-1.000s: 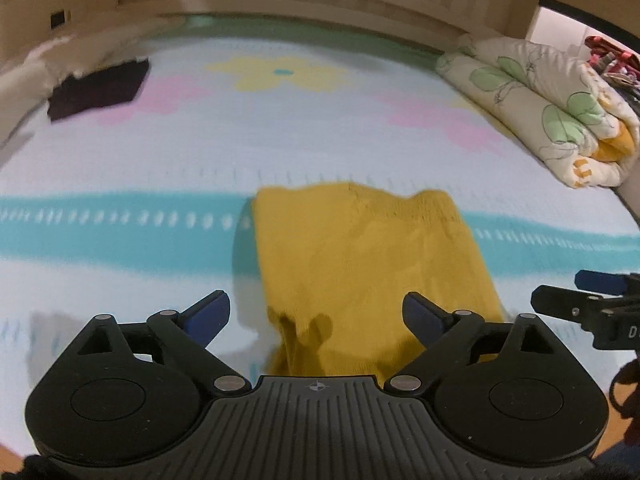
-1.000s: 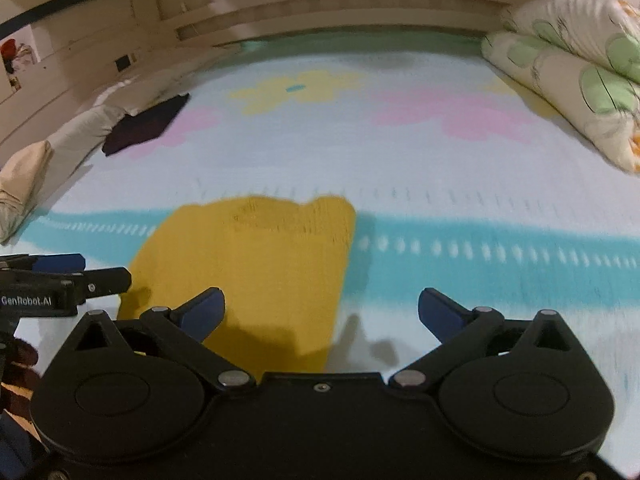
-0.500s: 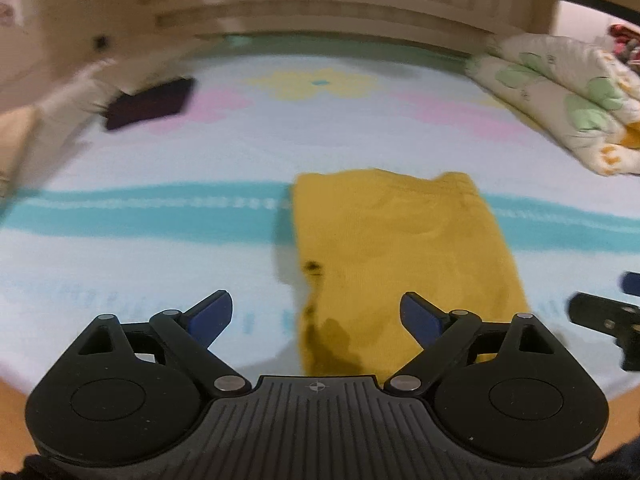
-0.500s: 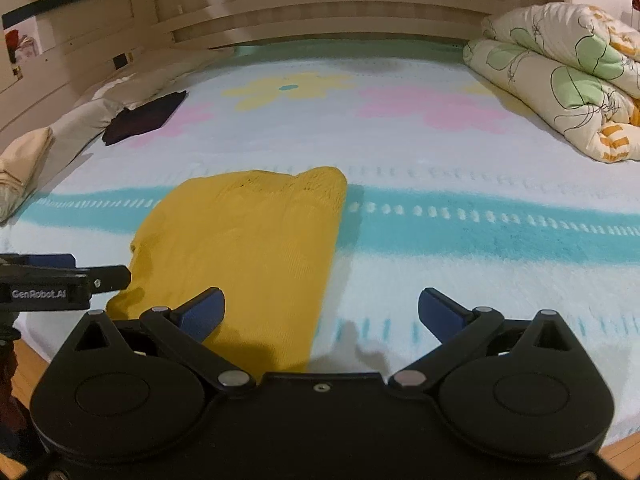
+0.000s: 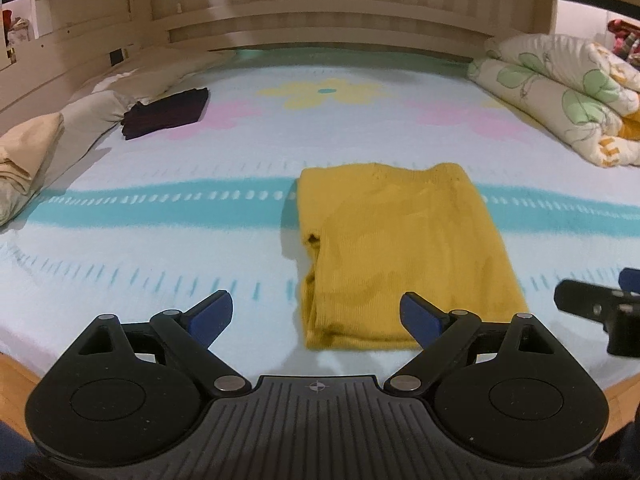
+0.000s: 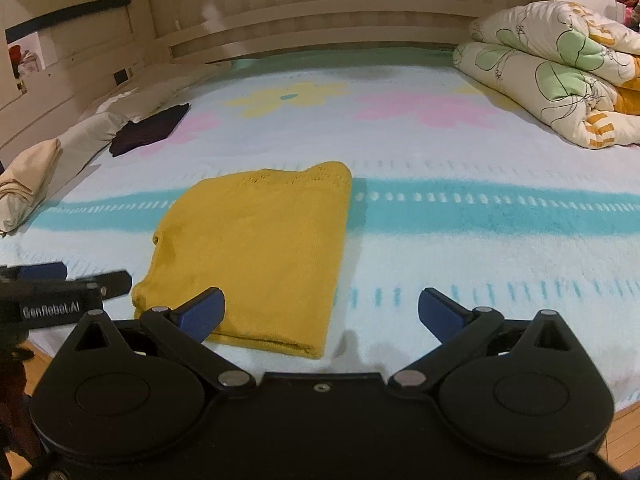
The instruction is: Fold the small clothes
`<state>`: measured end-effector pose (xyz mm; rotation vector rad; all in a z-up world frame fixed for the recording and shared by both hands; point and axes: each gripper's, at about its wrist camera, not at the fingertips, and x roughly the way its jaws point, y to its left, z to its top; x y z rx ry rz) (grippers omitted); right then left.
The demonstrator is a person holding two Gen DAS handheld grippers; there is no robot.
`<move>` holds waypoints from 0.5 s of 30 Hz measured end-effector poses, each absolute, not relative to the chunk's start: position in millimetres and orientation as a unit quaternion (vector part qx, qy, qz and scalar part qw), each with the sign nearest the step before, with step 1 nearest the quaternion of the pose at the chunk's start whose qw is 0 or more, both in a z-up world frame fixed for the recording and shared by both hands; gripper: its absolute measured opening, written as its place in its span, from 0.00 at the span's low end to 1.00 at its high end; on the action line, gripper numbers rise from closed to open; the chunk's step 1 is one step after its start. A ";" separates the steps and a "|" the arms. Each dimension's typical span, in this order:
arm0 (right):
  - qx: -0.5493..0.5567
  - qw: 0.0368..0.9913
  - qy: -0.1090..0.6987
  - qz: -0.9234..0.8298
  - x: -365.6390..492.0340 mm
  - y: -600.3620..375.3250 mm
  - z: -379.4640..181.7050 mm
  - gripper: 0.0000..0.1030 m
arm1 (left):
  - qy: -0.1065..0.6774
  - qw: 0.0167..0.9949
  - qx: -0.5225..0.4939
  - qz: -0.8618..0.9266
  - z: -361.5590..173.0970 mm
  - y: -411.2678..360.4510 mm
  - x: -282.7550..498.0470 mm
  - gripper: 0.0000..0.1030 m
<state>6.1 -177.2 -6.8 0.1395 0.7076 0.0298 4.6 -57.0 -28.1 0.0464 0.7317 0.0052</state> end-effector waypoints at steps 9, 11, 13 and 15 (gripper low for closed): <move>0.065 0.936 0.346 0.013 2.7 -170.7 -9.2 1.00 | 0.350 0.936 0.029 0.004 -29.6 -62.3 -3.1 0.89; 0.066 0.936 0.346 0.013 3.0 -170.7 -9.5 1.00 | 0.348 0.937 0.028 0.003 -29.9 -63.0 -3.4 0.88; 0.066 0.936 0.346 0.013 4.0 -171.3 -9.3 1.00 | 0.349 0.937 0.027 0.001 -30.7 -62.8 -3.3 0.89; 0.066 0.935 0.347 0.012 4.1 -171.1 -9.8 1.00 | 0.351 0.936 0.025 -0.001 -31.5 -62.7 -2.5 0.88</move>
